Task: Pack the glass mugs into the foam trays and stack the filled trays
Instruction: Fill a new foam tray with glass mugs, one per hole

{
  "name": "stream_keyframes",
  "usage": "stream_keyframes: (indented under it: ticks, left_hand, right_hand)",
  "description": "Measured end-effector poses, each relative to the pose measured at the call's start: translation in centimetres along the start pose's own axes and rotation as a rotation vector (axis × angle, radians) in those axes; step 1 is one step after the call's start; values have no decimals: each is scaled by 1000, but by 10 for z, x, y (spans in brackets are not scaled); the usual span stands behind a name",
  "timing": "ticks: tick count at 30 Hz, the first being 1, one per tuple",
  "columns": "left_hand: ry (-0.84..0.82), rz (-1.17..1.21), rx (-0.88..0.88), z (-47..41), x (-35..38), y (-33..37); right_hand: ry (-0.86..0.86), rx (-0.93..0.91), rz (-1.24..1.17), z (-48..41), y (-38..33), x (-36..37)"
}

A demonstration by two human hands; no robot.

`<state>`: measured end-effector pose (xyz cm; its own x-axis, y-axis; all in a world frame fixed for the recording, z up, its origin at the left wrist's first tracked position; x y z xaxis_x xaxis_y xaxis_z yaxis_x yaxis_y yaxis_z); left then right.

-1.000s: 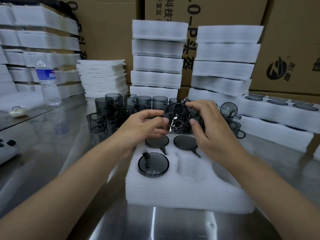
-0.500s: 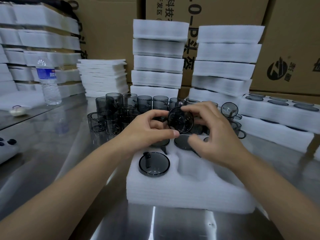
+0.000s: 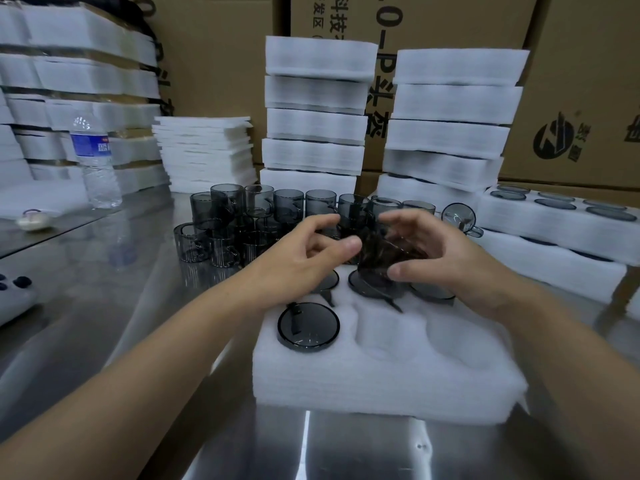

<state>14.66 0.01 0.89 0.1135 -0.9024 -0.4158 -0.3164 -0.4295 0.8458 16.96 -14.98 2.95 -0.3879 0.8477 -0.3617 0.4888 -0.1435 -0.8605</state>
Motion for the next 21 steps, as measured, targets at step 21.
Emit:
stream_keyframes:
  ticks: [21]
  left_hand:
    - [-209, -137, -123, 12, 17, -9]
  right_hand:
    - [-534, 81, 240, 27, -8, 43]
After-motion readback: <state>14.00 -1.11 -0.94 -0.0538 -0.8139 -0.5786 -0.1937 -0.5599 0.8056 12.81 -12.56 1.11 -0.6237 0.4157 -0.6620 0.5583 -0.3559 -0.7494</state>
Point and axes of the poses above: each hand's wrist, its own z-axis away from the middle knuckle, its own x-axis out of the palm, y = z × x, the point moved 9 cm from there along -z, towards the middle knuckle, and after that the axes turned 4 degrees about y, right-handed, at the moved point
